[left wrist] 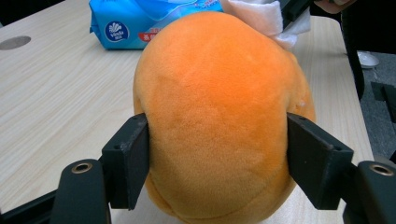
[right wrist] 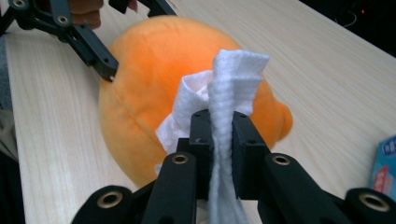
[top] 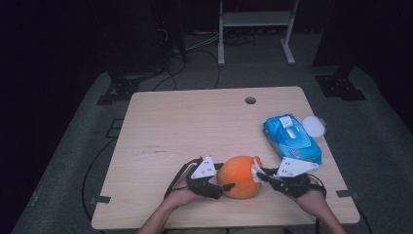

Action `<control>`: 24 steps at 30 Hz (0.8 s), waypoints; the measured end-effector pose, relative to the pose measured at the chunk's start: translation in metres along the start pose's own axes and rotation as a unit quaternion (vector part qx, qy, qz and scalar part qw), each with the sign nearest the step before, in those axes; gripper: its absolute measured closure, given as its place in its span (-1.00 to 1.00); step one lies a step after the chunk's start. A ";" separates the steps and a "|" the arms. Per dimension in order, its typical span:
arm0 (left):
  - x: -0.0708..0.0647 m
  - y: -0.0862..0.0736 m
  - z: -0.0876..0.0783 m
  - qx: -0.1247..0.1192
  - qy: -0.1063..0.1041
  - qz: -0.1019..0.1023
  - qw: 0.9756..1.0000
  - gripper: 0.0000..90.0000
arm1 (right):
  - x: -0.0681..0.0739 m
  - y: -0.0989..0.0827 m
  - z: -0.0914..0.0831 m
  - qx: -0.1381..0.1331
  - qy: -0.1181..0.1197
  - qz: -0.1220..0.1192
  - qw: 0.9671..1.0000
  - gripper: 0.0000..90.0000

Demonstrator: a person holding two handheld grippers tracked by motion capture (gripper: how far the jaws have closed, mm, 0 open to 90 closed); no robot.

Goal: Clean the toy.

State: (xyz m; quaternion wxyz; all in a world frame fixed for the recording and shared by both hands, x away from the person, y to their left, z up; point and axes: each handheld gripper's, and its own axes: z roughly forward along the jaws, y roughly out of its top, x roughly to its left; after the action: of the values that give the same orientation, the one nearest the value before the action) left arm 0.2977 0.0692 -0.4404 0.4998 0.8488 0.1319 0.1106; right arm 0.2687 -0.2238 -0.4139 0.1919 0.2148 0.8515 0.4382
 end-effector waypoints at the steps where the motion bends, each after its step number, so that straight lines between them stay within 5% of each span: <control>1: -0.001 0.001 0.001 0.000 0.002 0.004 1.000 -0.37 | 0.000 0.000 -0.001 0.000 -0.001 0.000 1.000 0.77; 5: -0.010 0.004 0.004 0.006 0.004 0.048 0.999 -0.38 | 0.004 0.011 -0.005 -0.024 -0.001 -0.003 1.000 0.76; 7: -0.012 0.004 0.003 0.008 0.002 0.053 0.999 -0.40 | 0.007 0.016 -0.004 -0.035 0.005 -0.009 0.999 0.76; 10: -0.007 0.001 0.001 0.002 -0.014 0.031 0.999 -0.55 | 0.009 0.014 0.000 -0.026 0.011 -0.013 1.000 0.76; 14: 0.004 -0.001 0.007 0.011 -0.037 -0.043 0.998 -0.81 | 0.011 0.010 0.000 -0.021 0.010 -0.015 1.000 0.76; 15: 0.006 -0.002 0.010 0.013 -0.044 -0.062 0.997 -0.81 | 0.011 0.011 0.000 -0.021 0.009 -0.018 1.000 0.76; 17: 0.007 -0.003 0.010 0.004 -0.043 -0.069 0.997 -0.71 | 0.013 0.014 0.001 -0.023 0.002 -0.021 1.000 0.76; 20: 0.001 0.003 0.005 -0.016 -0.009 -0.020 1.000 -0.42 | 0.019 0.023 0.002 -0.033 -0.001 -0.035 0.999 0.76; 22: -0.006 0.010 0.000 -0.025 0.024 0.030 0.999 -0.34 | 0.024 0.027 0.001 -0.036 -0.012 -0.056 0.998 0.76; 24: -0.007 0.013 -0.005 -0.031 0.025 0.043 0.998 -0.31 | 0.025 0.029 -0.001 -0.038 -0.021 -0.065 0.997 0.76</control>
State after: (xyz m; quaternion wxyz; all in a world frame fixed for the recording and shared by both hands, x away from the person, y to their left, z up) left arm 0.2906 0.0644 -0.4269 0.5171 0.8349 0.1040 0.1571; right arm 0.2527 -0.1959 -0.3924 0.2461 0.1610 0.8420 0.4524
